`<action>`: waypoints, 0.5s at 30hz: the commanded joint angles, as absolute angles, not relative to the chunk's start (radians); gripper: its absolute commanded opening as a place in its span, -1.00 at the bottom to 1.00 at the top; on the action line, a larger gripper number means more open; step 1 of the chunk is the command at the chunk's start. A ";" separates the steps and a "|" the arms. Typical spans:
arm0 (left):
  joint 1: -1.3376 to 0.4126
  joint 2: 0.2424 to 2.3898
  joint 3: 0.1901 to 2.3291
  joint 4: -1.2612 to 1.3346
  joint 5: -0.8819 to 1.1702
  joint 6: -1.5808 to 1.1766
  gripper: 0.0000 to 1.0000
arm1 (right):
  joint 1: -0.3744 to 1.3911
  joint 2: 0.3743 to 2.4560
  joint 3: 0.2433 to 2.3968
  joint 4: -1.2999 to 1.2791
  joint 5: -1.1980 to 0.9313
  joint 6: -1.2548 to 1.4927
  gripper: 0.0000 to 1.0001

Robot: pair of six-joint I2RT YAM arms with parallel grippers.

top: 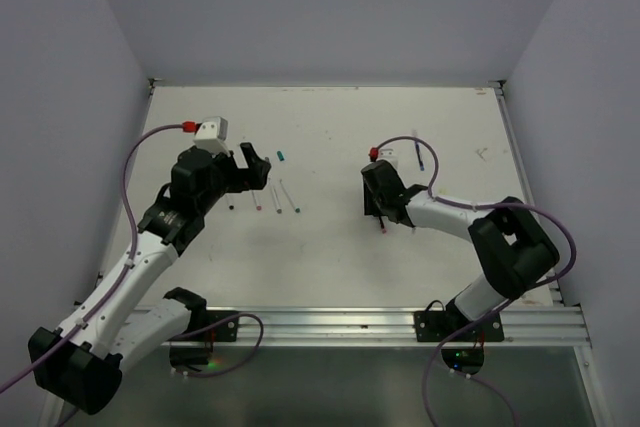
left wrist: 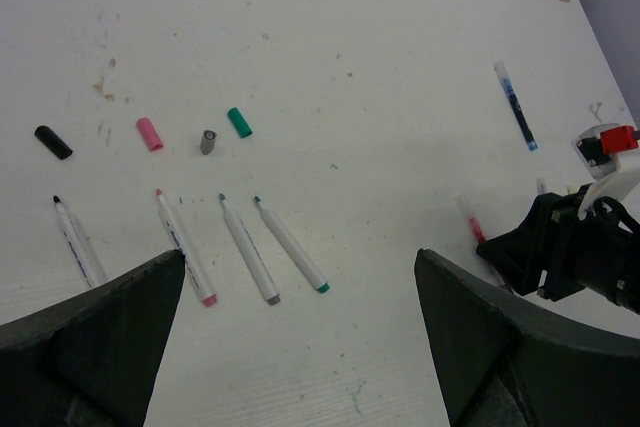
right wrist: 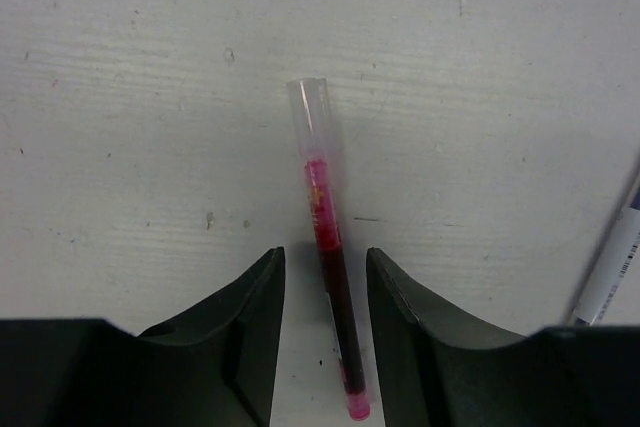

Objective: Open the pen caps

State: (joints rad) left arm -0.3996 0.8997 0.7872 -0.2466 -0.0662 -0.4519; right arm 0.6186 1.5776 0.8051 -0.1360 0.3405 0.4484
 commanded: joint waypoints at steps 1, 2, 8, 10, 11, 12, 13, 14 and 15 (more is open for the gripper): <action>-0.394 0.911 0.775 -0.181 -0.014 -0.452 1.00 | 0.612 1.608 0.814 -0.146 0.313 0.457 -0.17; -0.394 0.916 0.772 -0.178 -0.005 -0.460 1.00 | 0.614 1.621 0.821 -0.152 0.307 0.453 -0.23; -0.394 0.954 0.755 -0.132 0.084 -0.501 1.00 | 0.612 1.657 0.847 -0.173 0.250 0.430 -0.54; -0.396 0.976 0.749 -0.106 0.107 -0.514 1.00 | 0.614 1.657 0.847 -0.158 0.221 0.416 -0.80; -0.394 0.983 0.749 -0.097 0.135 -0.529 1.00 | 0.617 1.654 0.845 -0.150 0.200 0.404 -0.89; -0.396 1.002 0.741 -0.072 0.149 -0.537 1.00 | 0.621 1.643 0.842 -0.138 0.175 0.396 -1.00; -0.396 1.012 0.738 -0.060 0.173 -0.554 1.00 | 0.649 1.634 0.836 -0.112 0.160 0.390 -1.00; -0.396 1.025 0.735 -0.049 0.182 -0.564 1.00 | 0.669 1.625 0.835 -0.103 0.167 0.374 -1.00; -0.396 1.047 0.729 -0.028 0.195 -0.575 1.00 | 0.689 1.599 0.834 -0.085 0.178 0.367 -1.00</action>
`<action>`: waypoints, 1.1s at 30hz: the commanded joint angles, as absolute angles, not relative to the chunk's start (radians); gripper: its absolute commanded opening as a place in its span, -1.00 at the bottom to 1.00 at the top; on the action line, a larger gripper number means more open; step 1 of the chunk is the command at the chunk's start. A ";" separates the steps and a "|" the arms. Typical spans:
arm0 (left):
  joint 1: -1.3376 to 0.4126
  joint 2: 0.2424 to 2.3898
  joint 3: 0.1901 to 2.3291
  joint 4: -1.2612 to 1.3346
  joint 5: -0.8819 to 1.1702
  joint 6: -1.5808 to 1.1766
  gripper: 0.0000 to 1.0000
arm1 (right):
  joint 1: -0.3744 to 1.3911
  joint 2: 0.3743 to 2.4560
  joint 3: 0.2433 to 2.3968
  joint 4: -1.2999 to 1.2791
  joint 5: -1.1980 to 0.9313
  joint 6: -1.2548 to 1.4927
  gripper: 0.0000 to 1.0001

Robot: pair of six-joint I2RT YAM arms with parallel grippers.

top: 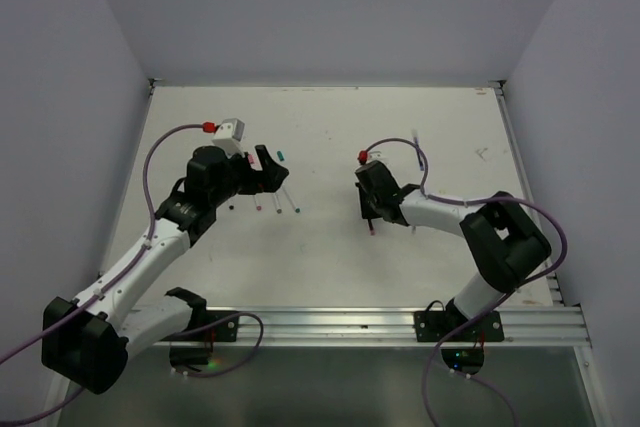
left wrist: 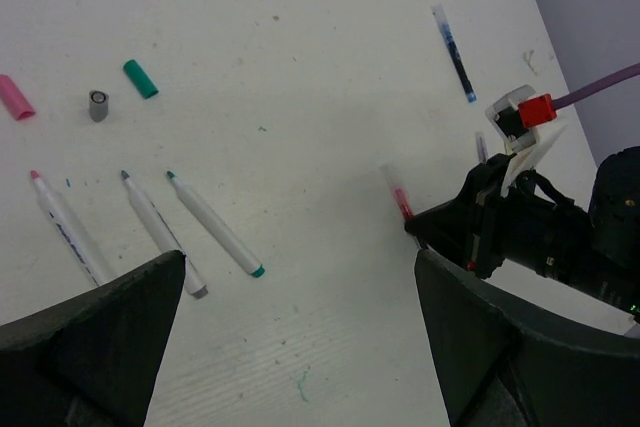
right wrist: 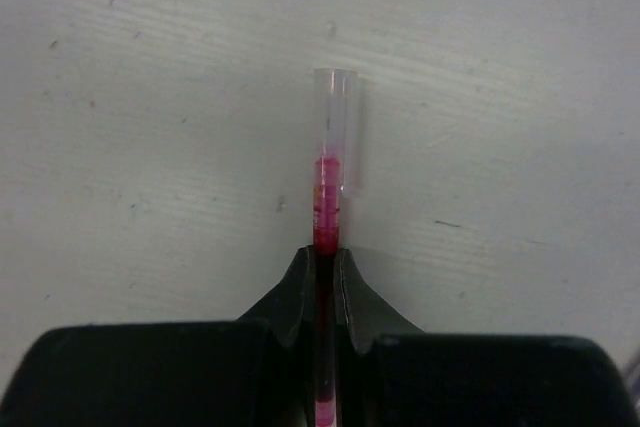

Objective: Open the pen caps

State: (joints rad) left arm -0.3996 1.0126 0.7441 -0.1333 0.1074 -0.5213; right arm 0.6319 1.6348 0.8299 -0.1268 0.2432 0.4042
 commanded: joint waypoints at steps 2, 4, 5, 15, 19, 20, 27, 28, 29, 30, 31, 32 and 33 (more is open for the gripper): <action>-0.396 1.072 0.723 0.012 0.236 -0.610 1.00 | 0.753 1.566 0.828 -0.060 0.210 0.356 -1.00; -0.399 1.106 0.706 0.073 0.255 -0.650 1.00 | 0.791 1.511 0.808 0.003 0.200 0.357 -1.00; -0.406 1.117 0.700 0.092 0.265 -0.661 1.00 | 0.823 1.496 0.799 0.046 0.192 0.368 -1.00; -0.502 1.238 0.703 0.190 0.221 -0.732 0.94 | 0.948 1.385 0.746 0.327 0.172 0.377 -1.00; -0.528 1.249 0.696 0.219 0.193 -0.755 0.89 | 0.959 1.393 0.753 0.351 0.166 0.380 -1.00; -0.537 1.250 0.693 0.224 0.189 -0.758 0.86 | 0.962 1.397 0.753 0.356 0.160 0.380 -1.00; -0.566 1.259 0.696 0.238 0.146 -0.769 0.50 | 0.973 1.405 0.755 0.387 0.147 0.390 -1.00; -0.568 1.259 0.695 0.239 0.141 -0.769 0.45 | 0.973 1.405 0.755 0.388 0.147 0.390 -1.00; -0.574 1.259 0.695 0.241 0.138 -0.769 0.41 | 0.973 1.405 0.756 0.387 0.147 0.390 -1.00; -0.575 1.259 0.695 0.241 0.135 -0.769 0.35 | 0.974 1.408 0.756 0.393 0.147 0.391 -1.00; -0.580 1.259 0.695 0.241 0.130 -0.769 0.30 | 0.973 1.408 0.756 0.394 0.147 0.391 -1.00; -0.581 1.259 0.693 0.239 0.129 -0.767 0.15 | 0.973 1.411 0.758 0.396 0.147 0.393 -1.00; -0.581 1.261 0.693 0.241 0.127 -0.767 0.11 | 0.973 1.414 0.761 0.396 0.144 0.393 -1.00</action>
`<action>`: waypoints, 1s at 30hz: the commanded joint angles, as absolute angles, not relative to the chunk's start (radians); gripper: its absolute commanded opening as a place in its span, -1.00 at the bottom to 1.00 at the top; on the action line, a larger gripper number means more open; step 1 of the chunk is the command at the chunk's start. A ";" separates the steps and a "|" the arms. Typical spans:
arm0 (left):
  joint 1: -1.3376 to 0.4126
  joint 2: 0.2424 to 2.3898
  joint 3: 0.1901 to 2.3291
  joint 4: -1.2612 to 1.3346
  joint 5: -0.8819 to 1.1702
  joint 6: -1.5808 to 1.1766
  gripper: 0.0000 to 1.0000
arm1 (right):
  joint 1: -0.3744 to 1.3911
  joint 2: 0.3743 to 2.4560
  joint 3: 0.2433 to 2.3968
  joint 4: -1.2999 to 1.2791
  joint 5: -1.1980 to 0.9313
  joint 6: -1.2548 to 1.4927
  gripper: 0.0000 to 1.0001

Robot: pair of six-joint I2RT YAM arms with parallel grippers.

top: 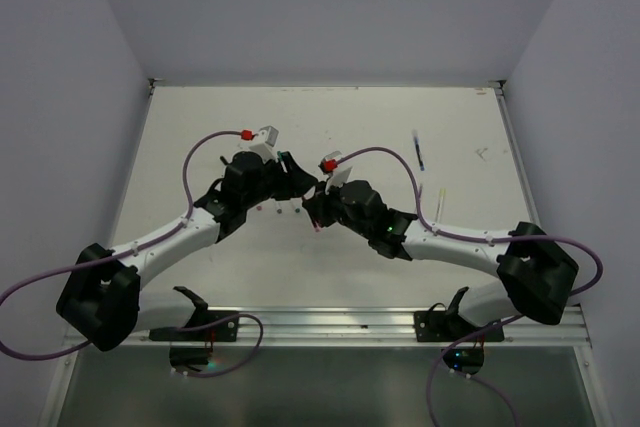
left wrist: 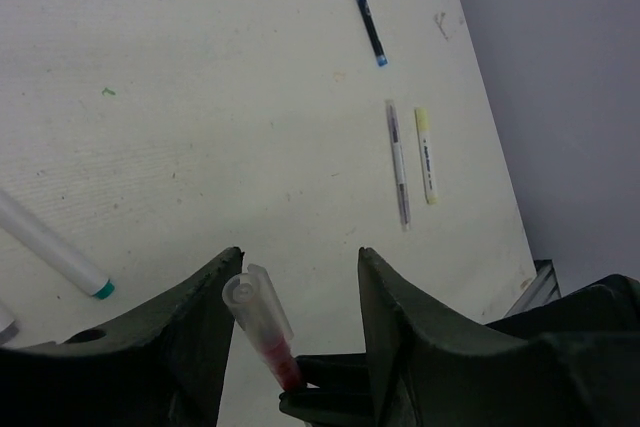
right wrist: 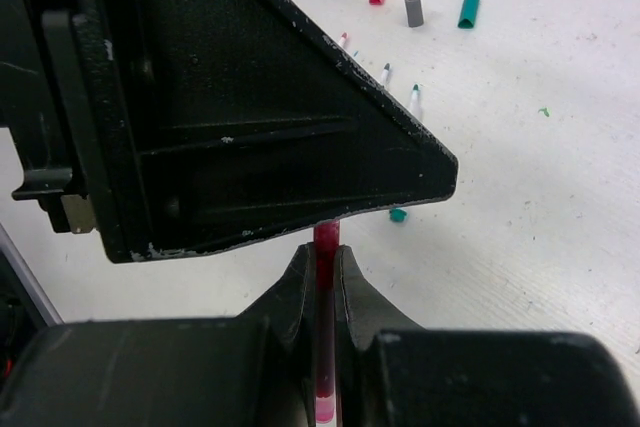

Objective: Open the pen caps

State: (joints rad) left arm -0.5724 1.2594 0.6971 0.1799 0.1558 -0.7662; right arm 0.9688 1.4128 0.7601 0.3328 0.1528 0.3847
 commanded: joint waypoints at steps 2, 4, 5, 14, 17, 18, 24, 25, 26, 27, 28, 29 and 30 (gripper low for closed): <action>-0.583 1.258 0.692 0.239 0.121 -0.767 -0.11 | 0.973 1.420 0.761 0.399 0.140 0.399 -1.00; -0.584 1.259 0.693 0.239 0.117 -0.767 -0.26 | 0.973 1.425 0.759 0.403 0.135 0.402 -1.00; -0.586 1.259 0.693 0.238 0.114 -0.767 -0.33 | 0.973 1.427 0.759 0.405 0.135 0.402 -1.00; -0.588 1.246 0.687 0.241 0.106 -0.769 -1.00 | 0.974 1.456 0.758 0.439 0.126 0.408 -0.56; -0.588 1.239 0.686 0.242 0.101 -0.775 -1.00 | 0.974 1.482 0.790 0.442 0.133 0.403 -0.28; -0.588 1.235 0.684 0.241 0.097 -0.776 -1.00 | 0.974 1.495 0.798 0.442 0.138 0.402 -0.24; -0.589 1.226 0.699 0.236 0.068 -0.773 -1.00 | 0.973 1.525 0.833 0.431 0.146 0.387 -0.75; -0.589 1.227 0.707 0.232 0.052 -0.770 -1.00 | 0.973 1.520 0.831 0.426 0.144 0.387 -0.87; -0.589 1.232 0.728 0.218 0.045 -0.769 -1.00 | 0.974 1.517 0.822 0.417 0.144 0.387 -1.00; -0.588 1.235 0.744 0.210 0.034 -0.761 -1.00 | 0.974 1.514 0.816 0.411 0.144 0.387 -1.00; -0.584 1.236 0.774 0.209 0.016 -0.756 -1.00 | 0.974 1.503 0.808 0.408 0.143 0.384 -1.00; -0.583 1.239 0.793 0.203 0.005 -0.750 -1.00 | 0.974 1.496 0.789 0.402 0.143 0.379 -1.00; -0.580 1.244 0.811 0.201 0.005 -0.739 -1.00 | 0.974 1.490 0.776 0.397 0.141 0.374 -1.00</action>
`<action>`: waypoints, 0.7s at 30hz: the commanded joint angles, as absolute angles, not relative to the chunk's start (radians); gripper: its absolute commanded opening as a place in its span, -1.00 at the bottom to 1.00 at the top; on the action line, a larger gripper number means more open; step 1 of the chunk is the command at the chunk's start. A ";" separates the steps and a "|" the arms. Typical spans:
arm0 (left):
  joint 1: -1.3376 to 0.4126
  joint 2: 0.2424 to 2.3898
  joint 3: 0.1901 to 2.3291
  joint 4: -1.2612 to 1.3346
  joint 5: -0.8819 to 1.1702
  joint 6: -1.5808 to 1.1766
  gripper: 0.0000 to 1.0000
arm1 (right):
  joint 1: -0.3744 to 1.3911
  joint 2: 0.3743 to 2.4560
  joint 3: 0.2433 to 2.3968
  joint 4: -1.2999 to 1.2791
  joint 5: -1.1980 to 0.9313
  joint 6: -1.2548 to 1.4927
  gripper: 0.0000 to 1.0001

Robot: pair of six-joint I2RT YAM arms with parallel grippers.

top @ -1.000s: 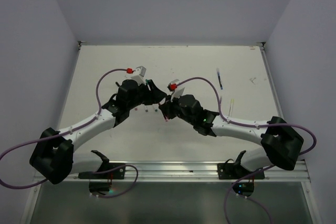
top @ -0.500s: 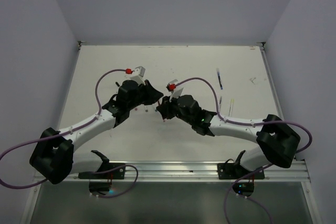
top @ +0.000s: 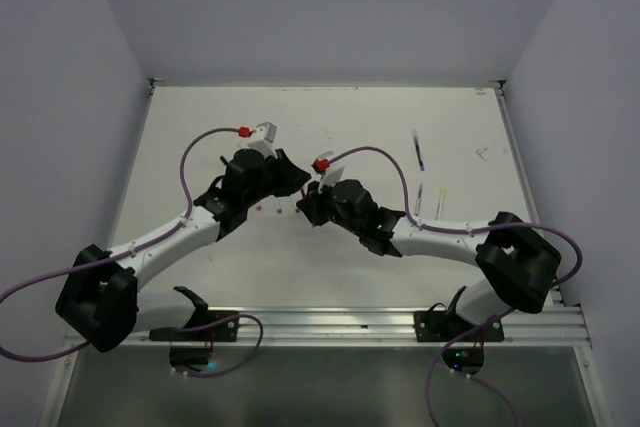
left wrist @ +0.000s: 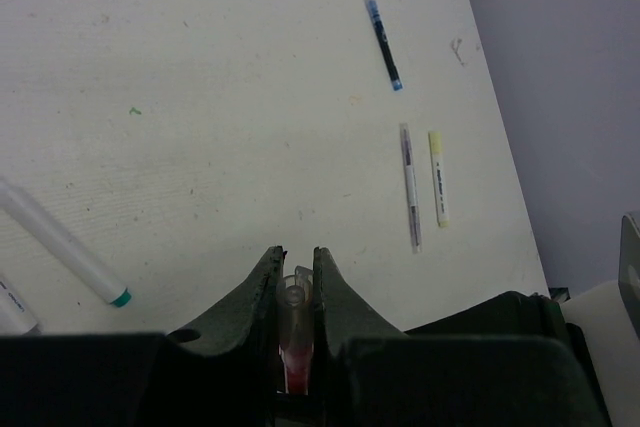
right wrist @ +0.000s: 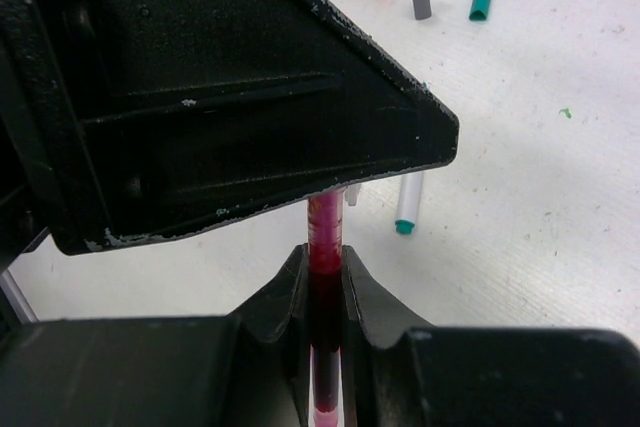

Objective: Open the pen caps

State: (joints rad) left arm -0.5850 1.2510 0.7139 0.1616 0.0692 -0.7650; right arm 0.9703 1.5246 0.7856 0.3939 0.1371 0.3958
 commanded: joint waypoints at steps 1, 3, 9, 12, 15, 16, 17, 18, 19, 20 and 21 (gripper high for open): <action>-0.568 1.247 0.834 0.196 -0.033 -0.738 -1.00 | 0.974 1.483 0.767 0.393 0.141 0.365 -1.00; -0.542 1.261 0.900 0.189 -0.037 -0.745 -1.00 | 0.976 1.468 0.739 0.387 0.144 0.356 -1.00; -0.416 1.295 1.061 0.213 -0.035 -0.793 -1.00 | 0.976 1.436 0.657 0.422 0.150 0.316 -1.00; -0.374 1.301 1.115 0.221 -0.077 -0.822 -1.00 | 0.977 1.434 0.629 0.445 0.158 0.296 -1.00; -0.348 1.302 1.143 0.235 -0.113 -0.839 -1.00 | 0.979 1.431 0.609 0.462 0.158 0.288 -1.00; -0.338 1.308 1.155 0.235 -0.123 -0.836 -1.00 | 0.979 1.431 0.603 0.466 0.158 0.288 -1.00; -0.334 1.316 1.163 0.226 -0.123 -0.831 -1.00 | 0.979 1.430 0.603 0.466 0.161 0.288 -1.00; -0.331 1.325 1.175 0.213 -0.123 -0.806 -1.00 | 0.979 1.430 0.603 0.466 0.164 0.290 -1.00; -0.331 1.362 1.207 0.197 -0.108 -0.789 -1.00 | 0.980 1.430 0.601 0.463 0.169 0.294 -1.00; -0.331 1.386 1.227 0.145 -0.095 -0.773 -0.96 | 0.980 1.430 0.603 0.463 0.182 0.299 -1.00; -0.331 1.416 1.247 0.117 -0.080 -0.749 -0.95 | 0.980 1.430 0.603 0.462 0.193 0.305 -1.00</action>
State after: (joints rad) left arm -0.3397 1.3430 1.1755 0.1791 -0.0757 -0.8001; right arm 0.9768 1.4395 0.5995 0.4229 0.1627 0.3122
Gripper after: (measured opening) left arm 0.161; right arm 0.139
